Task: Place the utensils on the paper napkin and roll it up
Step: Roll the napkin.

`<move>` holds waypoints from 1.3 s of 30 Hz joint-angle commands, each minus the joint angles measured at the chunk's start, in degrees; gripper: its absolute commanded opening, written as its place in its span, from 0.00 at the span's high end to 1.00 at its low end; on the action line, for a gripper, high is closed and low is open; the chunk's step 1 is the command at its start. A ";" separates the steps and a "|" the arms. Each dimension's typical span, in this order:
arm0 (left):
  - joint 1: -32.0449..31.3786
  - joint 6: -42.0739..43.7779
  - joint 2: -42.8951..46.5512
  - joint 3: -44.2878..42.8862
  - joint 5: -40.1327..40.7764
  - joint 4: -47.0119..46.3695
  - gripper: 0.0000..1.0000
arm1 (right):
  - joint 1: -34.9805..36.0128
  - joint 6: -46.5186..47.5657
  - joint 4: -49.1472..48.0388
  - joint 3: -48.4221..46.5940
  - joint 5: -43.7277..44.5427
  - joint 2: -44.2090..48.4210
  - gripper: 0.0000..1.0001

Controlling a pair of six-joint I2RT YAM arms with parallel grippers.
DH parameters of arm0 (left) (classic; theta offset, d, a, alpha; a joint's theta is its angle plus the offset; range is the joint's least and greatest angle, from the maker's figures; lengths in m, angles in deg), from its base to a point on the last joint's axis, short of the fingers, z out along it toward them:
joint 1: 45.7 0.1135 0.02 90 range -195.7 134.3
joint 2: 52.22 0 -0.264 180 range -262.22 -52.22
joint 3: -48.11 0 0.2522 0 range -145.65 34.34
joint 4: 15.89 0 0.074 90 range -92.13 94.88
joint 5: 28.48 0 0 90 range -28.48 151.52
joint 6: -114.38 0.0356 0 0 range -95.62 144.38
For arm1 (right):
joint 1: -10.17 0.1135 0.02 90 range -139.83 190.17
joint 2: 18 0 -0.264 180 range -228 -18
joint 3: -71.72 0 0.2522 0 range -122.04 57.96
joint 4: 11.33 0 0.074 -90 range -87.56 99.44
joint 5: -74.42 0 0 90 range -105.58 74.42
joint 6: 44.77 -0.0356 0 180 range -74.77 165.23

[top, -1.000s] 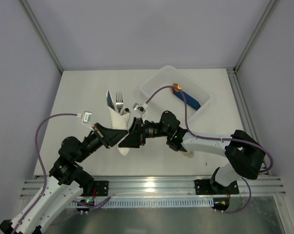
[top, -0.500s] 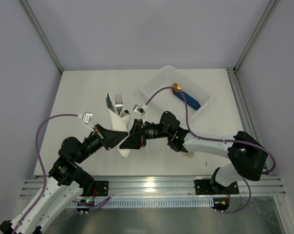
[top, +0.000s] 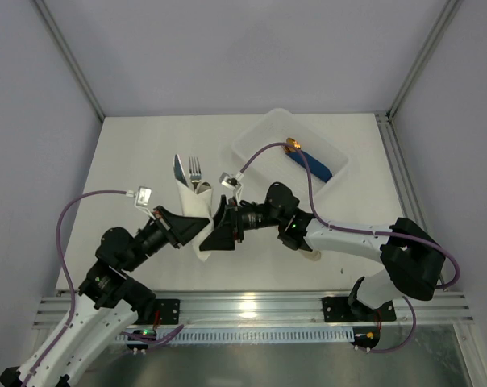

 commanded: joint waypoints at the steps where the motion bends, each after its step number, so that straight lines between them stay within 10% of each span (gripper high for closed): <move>1: 0.21 0.07 0.78 -2.16 -0.68 -2.81 1.00 | 0.24 -1.88 -5.58 -2.94 -0.62 0.51 0.36; 5: 0.21 -0.37 1.14 -1.90 -0.95 -3.17 1.00 | 0.16 -3.10 -6.64 -3.91 -0.09 -0.72 0.46; 12: 0.21 -0.81 1.75 -1.28 -1.65 -3.96 1.00 | 0.15 -6.53 -12.87 -4.35 -0.62 -3.18 0.96; 23: 0.21 0.42 2.72 -2.42 -0.95 -0.53 0.98 | 0.07 -9.26 -20.61 -2.86 -1.32 -3.89 0.96; 39: 0.21 1.47 4.04 -2.95 -0.42 2.10 0.42 | 0.15 -8.03 -20.88 -1.89 -2.73 -3.10 0.96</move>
